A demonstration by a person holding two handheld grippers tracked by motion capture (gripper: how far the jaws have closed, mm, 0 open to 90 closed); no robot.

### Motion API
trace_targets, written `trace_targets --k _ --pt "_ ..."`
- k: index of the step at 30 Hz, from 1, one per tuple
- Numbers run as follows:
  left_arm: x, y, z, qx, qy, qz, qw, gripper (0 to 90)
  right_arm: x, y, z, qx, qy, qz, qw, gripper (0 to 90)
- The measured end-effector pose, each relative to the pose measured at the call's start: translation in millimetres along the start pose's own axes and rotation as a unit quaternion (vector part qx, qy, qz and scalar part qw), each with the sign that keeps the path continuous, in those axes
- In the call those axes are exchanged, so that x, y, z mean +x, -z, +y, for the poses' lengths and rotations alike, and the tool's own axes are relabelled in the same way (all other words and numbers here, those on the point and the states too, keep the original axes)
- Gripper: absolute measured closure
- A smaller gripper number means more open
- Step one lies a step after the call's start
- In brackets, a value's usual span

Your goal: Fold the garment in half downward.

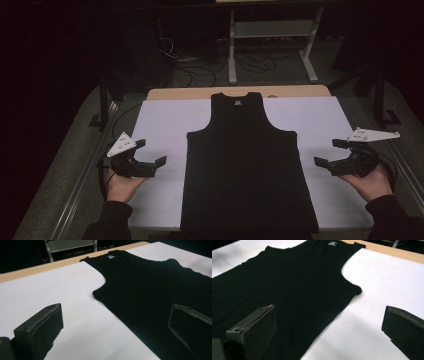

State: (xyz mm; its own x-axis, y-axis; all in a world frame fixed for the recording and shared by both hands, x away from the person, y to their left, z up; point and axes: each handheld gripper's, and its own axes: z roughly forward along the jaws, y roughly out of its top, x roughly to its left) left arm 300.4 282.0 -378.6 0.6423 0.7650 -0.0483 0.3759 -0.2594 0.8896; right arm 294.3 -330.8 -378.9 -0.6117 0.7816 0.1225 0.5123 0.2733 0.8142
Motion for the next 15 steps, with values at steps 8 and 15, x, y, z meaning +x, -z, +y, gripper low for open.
trace_targets --k 8,15 --pt "4.2 -2.7 12.0 0.009 -0.007 -0.008 0.9999 0.0 -4.4 2.0 10.8 0.002 0.01 -0.003 0.9999 0.0" --pt "5.6 -9.1 18.9 0.022 -0.014 -0.015 0.9995 0.0 -5.8 1.5 23.3 0.003 0.019 -0.001 0.9998 0.0"
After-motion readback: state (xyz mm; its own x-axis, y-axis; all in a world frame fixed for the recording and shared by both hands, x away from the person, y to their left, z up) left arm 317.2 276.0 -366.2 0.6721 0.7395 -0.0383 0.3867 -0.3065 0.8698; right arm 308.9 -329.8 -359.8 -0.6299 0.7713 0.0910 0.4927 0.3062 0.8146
